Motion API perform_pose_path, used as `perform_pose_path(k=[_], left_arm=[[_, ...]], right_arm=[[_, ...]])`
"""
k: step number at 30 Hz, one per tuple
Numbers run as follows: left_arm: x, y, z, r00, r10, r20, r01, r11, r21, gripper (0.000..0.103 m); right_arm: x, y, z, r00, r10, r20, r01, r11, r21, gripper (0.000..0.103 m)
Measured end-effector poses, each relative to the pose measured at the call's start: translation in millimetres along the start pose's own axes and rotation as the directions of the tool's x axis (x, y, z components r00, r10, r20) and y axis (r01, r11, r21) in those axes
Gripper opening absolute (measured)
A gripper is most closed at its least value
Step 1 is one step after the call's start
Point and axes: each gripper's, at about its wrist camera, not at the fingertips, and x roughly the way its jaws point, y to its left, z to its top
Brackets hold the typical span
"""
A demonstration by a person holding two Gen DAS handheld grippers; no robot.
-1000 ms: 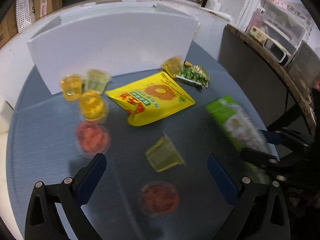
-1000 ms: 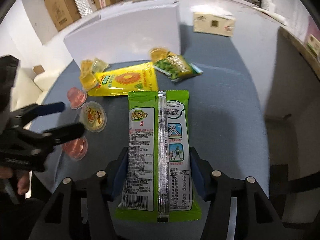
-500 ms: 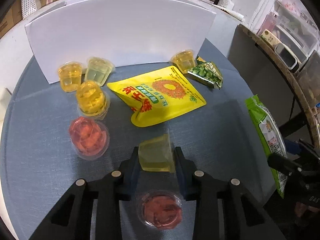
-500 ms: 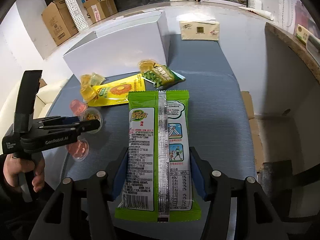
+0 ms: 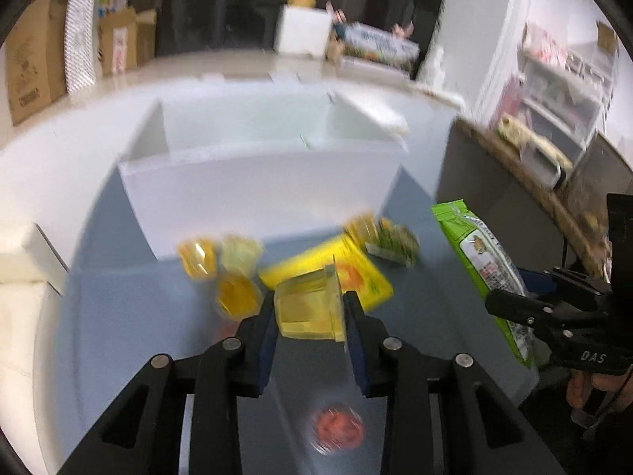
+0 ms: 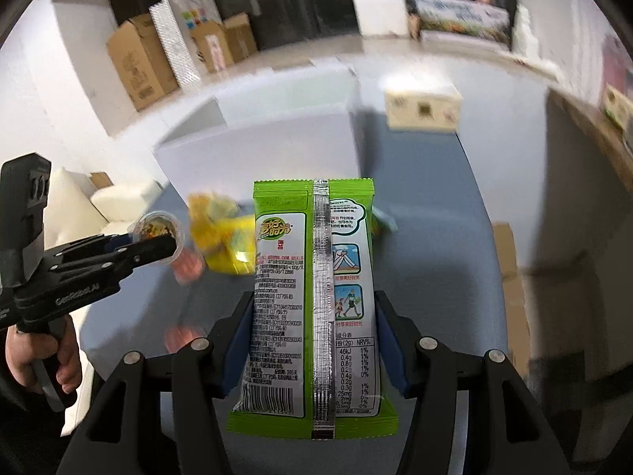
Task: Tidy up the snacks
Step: 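Drop the stick-snack pack and jelly cup into the white box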
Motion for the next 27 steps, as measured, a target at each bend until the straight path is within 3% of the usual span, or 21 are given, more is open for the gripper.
perform_pose_path(k=[6, 11, 17, 22, 23, 25, 26, 27], left_arm=[[-9.8, 29.4, 59.1, 0.993, 0.047, 0.106, -0.045, 0.999, -0.020, 0.036], [6.1, 55.3, 113.8, 0.990, 0.061, 0.130, -0.053, 0.996, -0.065, 0.036], [54.1, 71.0, 167.5, 0.990, 0.079, 0.115, -0.067, 0.992, -0.109, 0.036], [84.9, 70.3, 176.9, 0.993, 0.086, 0.078, -0.077, 0.992, -0.102, 0.037], [90.1, 69.2, 175.3, 0.994, 0.091, 0.067, -0.085, 0.992, -0.091, 0.043], [101.8, 68.1, 172.2, 0.994, 0.108, 0.031, -0.105, 0.992, -0.073, 0.083], [104.2, 67.9, 170.7, 0.993, 0.113, 0.032, -0.111, 0.992, -0.068, 0.102], [105.1, 67.0, 168.1, 0.992, 0.118, 0.040, -0.115, 0.992, -0.059, 0.103]], right_arm=[[14.2, 24.5, 65.3, 0.997, 0.008, 0.080, -0.003, 0.998, -0.065, 0.062], [41.2, 33.3, 129.6, 0.993, 0.001, 0.119, 0.008, 0.997, -0.079, 0.062], [99.3, 21.8, 192.7, 0.998, -0.007, 0.065, 0.007, 1.000, -0.005, 0.062], [141.2, 10.4, 206.1, 0.999, -0.051, -0.013, 0.051, 0.998, 0.022, 0.070], [148.9, 7.6, 204.7, 0.995, -0.088, -0.040, 0.089, 0.996, 0.031, 0.073], [153.6, 4.0, 199.7, 0.994, -0.101, -0.044, 0.103, 0.994, 0.028, 0.092], [154.0, 1.8, 197.3, 0.995, -0.098, -0.032, 0.099, 0.995, 0.024, 0.094], [152.8, -0.2, 194.7, 0.995, -0.094, -0.019, 0.095, 0.995, 0.024, 0.097]])
